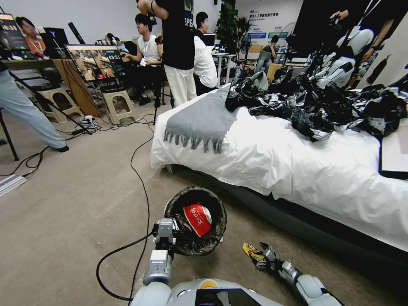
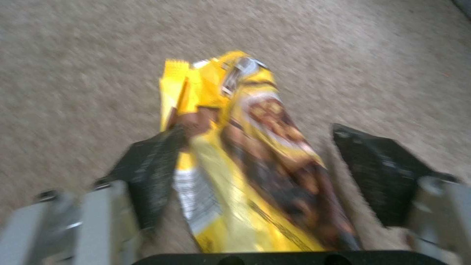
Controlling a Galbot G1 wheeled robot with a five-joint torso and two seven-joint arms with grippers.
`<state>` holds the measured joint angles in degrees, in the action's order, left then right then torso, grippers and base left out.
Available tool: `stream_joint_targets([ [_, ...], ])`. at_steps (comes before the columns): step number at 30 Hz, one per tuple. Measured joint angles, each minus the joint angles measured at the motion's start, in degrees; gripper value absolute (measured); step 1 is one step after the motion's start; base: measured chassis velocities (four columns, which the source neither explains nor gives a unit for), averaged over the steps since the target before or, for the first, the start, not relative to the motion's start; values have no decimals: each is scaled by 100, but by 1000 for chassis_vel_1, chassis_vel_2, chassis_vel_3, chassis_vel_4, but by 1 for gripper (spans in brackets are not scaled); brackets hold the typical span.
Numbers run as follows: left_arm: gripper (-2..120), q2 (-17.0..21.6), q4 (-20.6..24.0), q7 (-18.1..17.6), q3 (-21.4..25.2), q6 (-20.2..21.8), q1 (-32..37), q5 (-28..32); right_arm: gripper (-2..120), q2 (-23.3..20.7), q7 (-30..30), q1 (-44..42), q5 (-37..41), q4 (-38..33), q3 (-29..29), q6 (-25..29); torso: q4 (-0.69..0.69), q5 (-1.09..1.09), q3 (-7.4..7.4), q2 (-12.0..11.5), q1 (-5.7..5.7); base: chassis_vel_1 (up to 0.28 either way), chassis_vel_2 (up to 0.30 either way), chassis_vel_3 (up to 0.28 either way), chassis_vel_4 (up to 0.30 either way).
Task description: Pick up the trash bin, then pick up the garbage from the floor and place it into the trash bin.
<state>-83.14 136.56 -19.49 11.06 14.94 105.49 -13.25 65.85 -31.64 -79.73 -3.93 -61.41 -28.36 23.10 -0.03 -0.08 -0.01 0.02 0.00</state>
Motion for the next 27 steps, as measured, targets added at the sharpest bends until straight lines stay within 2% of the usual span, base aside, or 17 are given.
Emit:
stream_joint_targets([
  [1, 0, 1, 0, 0, 2, 0, -1, 0, 64, 8, -23, 0, 6, -1, 0, 0, 2, 4, 0, 0, 0, 0, 0, 0, 0],
  [2, 0, 1, 0, 0, 2, 0, -1, 0, 64, 8, -23, 0, 6, -1, 0, 0, 2, 4, 0, 0, 0, 0, 0, 0, 0],
  [5, 0, 5, 13, 0, 23, 0, -2, 3, 49, 22, -78, -1, 10, -1, 2, 0, 3, 7, 0, 0, 0, 0, 0, 0, 0],
  [6, 0, 5, 13, 0, 23, 0, -2, 3, 49, 22, -78, -1, 10, -1, 2, 0, 3, 7, 0, 0, 0, 0, 0, 0, 0],
  [10, 0, 4, 15, -1, 23, 0, -4, 7, 32, 44, -84, -8, 11, -2, 6, 0, 4, 11, 1, 0, 0, 0, 0, 0, 0],
  [11, 0, 4, 15, -1, 23, 0, -4, 7, 32, 44, -84, -8, 11, -2, 6, 0, 4, 11, 1, 0, 0, 0, 0, 0, 0],
  [13, 0, 2, 15, -3, 14, 0, -12, 9, 21, 49, -92, -25, 12, -19, 13, -3, 5, 15, 1, -1, 0, 0, 0, 0, 0],
  [15, 0, 2, 14, -2, 12, 0, -13, 9, 18, 50, -94, -26, 13, -21, 13, -4, 5, 16, 1, -1, 0, 0, 0, 0, 0],
  [17, 0, 2, 12, -3, 12, 0, -18, 13, 8, 42, -100, -17, 31, -28, 4, -19, 9, 20, 1, -1, 0, 0, 0, 0, 0],
  [19, 0, 2, 11, -5, 11, 0, -20, 15, 0, 27, -105, -15, 48, -33, -21, -35, 10, 14, 1, -1, 1, 0, 0, 0, 0],
  [27, 0, 1, 10, -6, 7, -2, -28, 18, 0, 27, -105, -13, 65, -50, -48, -39, 5, 10, 1, -2, 1, 0, 0, 0, 0],
])
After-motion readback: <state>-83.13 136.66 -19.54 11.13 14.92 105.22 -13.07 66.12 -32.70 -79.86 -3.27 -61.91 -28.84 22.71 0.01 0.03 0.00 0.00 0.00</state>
